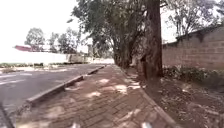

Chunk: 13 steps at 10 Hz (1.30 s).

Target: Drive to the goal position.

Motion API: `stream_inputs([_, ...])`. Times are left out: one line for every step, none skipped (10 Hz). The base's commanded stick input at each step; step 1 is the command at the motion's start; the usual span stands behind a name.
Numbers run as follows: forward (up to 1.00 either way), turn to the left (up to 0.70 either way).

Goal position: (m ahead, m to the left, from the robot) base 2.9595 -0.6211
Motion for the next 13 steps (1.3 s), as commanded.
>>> stream_inputs([0.50,0.00])
stream_inputs([0.50,0.00])
stream_inputs([0.50,0.00])
stream_inputs([0.50,0.00])
stream_inputs([0.50,0.00])
stream_inputs([0.50,0.00])
stream_inputs([0.50,0.00])
stream_inputs([0.50,0.00])
stream_inputs([0.50,0.00])
stream_inputs([0.50,0.00])
stream_inputs([0.50,0.00])
stream_inputs([0.50,0.00])
stream_inputs([0.50,0.00])
